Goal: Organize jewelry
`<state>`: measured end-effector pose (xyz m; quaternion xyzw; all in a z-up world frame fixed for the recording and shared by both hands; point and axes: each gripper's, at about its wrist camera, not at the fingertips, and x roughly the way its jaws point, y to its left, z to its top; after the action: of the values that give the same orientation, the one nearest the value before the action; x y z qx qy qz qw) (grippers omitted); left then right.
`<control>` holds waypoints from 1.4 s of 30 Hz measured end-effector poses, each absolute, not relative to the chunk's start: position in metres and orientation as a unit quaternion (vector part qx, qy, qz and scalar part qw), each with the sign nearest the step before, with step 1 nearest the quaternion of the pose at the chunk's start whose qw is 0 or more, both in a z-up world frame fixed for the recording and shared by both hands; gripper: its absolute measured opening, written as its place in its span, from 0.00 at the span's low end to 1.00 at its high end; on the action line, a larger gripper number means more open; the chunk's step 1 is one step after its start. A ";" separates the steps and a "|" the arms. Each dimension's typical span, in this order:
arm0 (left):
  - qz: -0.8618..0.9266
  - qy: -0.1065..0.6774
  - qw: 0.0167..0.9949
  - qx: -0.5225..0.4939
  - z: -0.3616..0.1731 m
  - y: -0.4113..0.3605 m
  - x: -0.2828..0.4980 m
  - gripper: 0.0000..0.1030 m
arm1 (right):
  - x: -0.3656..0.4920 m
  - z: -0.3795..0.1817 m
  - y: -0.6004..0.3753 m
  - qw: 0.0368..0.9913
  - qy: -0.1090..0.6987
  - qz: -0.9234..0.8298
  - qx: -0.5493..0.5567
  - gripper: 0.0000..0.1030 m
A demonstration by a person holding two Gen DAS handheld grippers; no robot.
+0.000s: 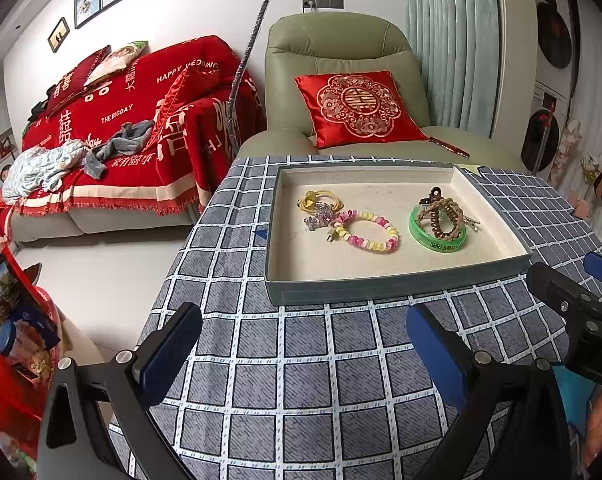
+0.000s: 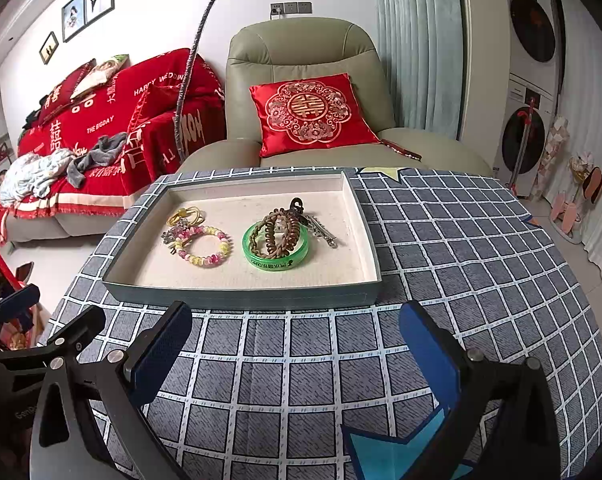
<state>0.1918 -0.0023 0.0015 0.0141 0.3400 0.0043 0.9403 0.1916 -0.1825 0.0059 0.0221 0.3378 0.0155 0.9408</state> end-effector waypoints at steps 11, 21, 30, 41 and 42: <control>0.004 0.340 0.940 0.014 0.001 -0.002 0.191 1.00 | 0.191 0.006 -0.181 0.941 0.338 0.017 0.023 1.00; 0.004 0.340 0.940 0.015 0.001 -0.002 0.191 1.00 | 0.191 0.006 -0.181 0.941 0.338 0.017 0.022 1.00; 0.004 0.340 0.940 0.015 -0.001 -0.002 0.191 1.00 | 0.189 0.007 -0.178 0.941 0.336 0.018 0.022 1.00; 0.006 0.343 0.939 0.019 -0.002 -0.003 0.192 1.00 | 0.189 0.008 -0.176 0.941 0.337 0.019 0.023 1.00; 0.006 0.343 0.939 0.020 -0.002 -0.003 0.192 1.00 | 0.189 0.008 -0.176 0.941 0.337 0.019 0.023 1.00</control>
<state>0.1917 -0.0028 -0.0020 0.0196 0.3427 0.0056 0.9392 0.1886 -0.1762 0.0077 0.0225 0.3366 0.0187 0.9412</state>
